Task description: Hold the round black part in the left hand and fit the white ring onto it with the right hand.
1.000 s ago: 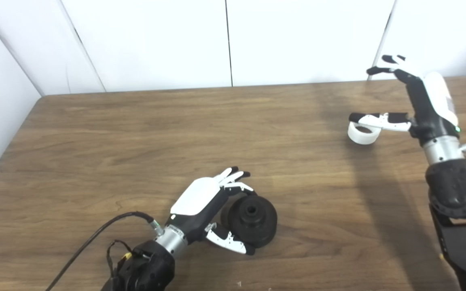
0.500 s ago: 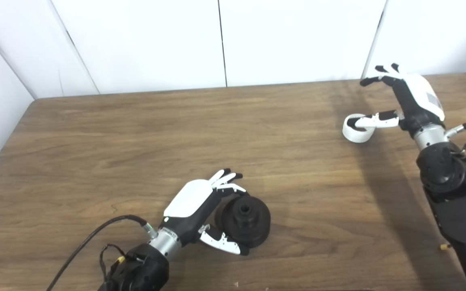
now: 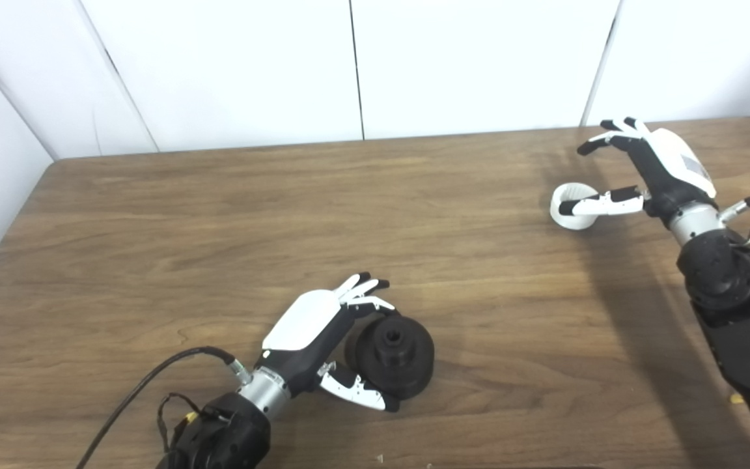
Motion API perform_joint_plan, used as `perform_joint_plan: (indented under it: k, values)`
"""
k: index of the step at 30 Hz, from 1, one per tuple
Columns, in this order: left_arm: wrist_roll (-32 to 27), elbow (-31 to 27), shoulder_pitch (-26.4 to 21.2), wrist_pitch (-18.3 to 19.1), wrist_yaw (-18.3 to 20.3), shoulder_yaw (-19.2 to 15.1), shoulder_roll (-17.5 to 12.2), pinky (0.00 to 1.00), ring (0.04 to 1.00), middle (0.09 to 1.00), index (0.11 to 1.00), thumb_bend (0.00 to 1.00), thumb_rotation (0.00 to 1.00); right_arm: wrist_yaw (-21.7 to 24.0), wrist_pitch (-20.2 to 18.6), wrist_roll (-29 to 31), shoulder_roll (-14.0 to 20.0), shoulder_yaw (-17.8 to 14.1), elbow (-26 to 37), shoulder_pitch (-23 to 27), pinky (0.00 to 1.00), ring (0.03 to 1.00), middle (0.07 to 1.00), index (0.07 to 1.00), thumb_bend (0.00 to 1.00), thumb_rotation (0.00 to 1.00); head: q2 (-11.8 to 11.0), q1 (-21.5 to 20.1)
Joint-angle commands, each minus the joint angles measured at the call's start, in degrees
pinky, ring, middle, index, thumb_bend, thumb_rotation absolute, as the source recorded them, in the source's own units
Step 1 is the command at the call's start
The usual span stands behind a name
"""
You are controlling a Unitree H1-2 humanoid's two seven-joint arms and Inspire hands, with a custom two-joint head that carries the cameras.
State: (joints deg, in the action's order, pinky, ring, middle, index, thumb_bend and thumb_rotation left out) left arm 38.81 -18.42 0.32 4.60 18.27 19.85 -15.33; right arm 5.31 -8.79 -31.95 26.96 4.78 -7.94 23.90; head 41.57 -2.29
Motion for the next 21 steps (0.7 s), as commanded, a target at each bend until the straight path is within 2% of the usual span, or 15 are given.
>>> perform_joint_plan:
  k: [1, 4, 14, 21]
  values:
    - [0.84, 0.25, -0.78, -0.49, -0.91, -0.38, -0.32, 0.93, 1.000, 0.945, 0.677, 0.90, 0.24, 0.20, -0.39, -0.39, 1.38, -0.16, 2.21, 2.29, 1.00, 1.000, 0.924, 0.696, 1.00, 0.39, 0.04, -0.09]
    - [0.89, 0.16, -0.78, -0.35, -0.71, -0.47, -0.36, 0.96, 1.000, 0.947, 0.680, 0.90, 0.24, 0.57, -0.20, -0.24, 1.74, 0.05, 1.66, 2.50, 1.00, 1.000, 0.924, 0.703, 1.00, 0.39, -0.05, -0.21]
    - [0.41, 0.10, -0.60, 0.26, -0.09, -0.71, -0.09, 0.93, 1.000, 0.951, 0.681, 0.90, 0.23, 0.29, 1.00, -0.17, 2.22, 1.12, -3.70, 4.14, 1.00, 1.000, 0.921, 0.716, 1.00, 0.41, -0.34, -0.47]
    - [0.82, -0.99, -0.72, 0.96, 0.82, -0.67, -0.11, 0.95, 1.000, 0.957, 0.681, 0.90, 0.23, -0.13, 1.60, 0.06, 2.20, 1.70, -6.35, 4.91, 1.00, 1.000, 0.921, 0.723, 1.00, 0.40, -0.66, -0.67]
